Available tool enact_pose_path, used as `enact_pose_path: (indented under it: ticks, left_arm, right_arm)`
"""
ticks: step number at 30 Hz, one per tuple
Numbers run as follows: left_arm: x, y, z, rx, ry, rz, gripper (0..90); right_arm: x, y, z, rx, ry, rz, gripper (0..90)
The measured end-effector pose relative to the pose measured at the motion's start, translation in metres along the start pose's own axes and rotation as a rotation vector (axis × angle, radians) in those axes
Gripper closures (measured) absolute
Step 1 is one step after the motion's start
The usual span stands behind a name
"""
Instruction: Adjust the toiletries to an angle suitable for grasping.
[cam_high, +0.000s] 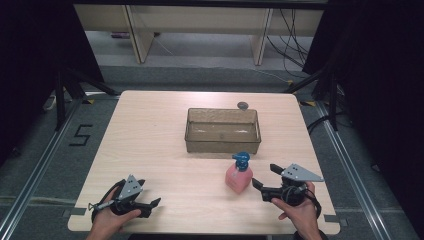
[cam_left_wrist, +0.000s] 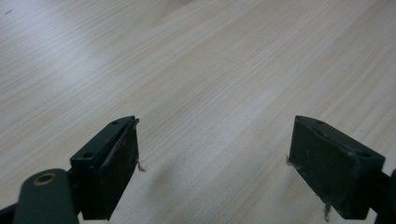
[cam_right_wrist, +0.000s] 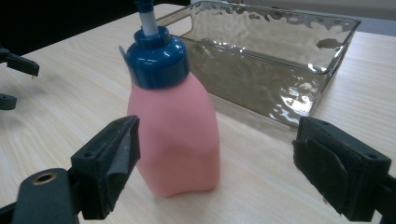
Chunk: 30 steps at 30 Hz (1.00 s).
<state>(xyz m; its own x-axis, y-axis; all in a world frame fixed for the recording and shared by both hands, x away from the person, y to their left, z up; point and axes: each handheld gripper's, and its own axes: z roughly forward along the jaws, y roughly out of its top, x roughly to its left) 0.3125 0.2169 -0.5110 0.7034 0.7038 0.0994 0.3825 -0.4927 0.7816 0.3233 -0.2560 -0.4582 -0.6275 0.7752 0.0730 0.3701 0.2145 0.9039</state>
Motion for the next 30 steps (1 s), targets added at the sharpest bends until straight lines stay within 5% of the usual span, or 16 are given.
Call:
enact_pose_path:
  ticks: [13,30]
  left_arm:
    - [-0.001,0.000,0.000,0.009,-0.015,-0.015,15.5]
    - [-0.001,0.000,-0.001,0.011,-0.007,-0.014,15.5]
  right_arm:
    - [0.009,0.005,0.009,-0.007,0.032,0.004,15.5]
    - [0.016,0.013,0.022,-0.008,0.057,-0.063,15.7]
